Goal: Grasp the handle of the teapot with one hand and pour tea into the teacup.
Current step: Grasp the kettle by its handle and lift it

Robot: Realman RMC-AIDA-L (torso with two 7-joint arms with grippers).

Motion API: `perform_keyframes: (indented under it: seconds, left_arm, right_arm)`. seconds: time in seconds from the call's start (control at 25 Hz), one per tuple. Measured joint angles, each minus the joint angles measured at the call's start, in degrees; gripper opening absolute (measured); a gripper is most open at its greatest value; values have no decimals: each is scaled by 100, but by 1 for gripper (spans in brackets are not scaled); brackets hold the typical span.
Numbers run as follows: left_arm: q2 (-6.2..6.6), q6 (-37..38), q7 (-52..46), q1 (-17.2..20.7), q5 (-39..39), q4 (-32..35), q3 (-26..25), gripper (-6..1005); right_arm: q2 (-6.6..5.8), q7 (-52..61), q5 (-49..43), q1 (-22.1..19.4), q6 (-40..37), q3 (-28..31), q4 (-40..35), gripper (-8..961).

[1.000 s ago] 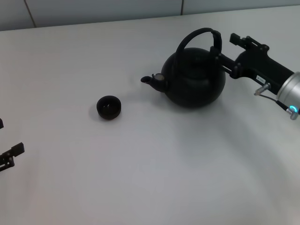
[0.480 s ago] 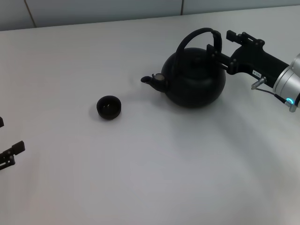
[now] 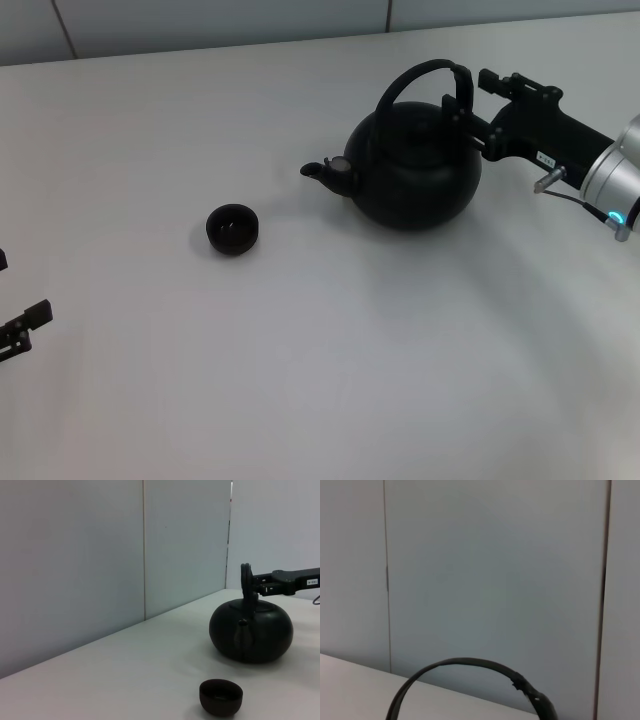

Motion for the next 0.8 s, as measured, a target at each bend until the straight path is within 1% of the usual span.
perform_keyframes:
  seconds: [0.16, 0.36, 0.8]
  left_arm:
    - [0, 0, 8, 0, -1, 0, -6, 819]
    - [0, 8, 51, 15, -2, -3, -11, 819]
    - [-7, 43, 63, 62, -2, -10, -16, 819]
  right_arm:
    - [0, -32, -21, 11, -34, -10, 19, 526]
    - [-2, -26, -26, 19, -55, -14, -1, 291]
    - [-3, -10, -10, -9, -160, 18, -6, 80]
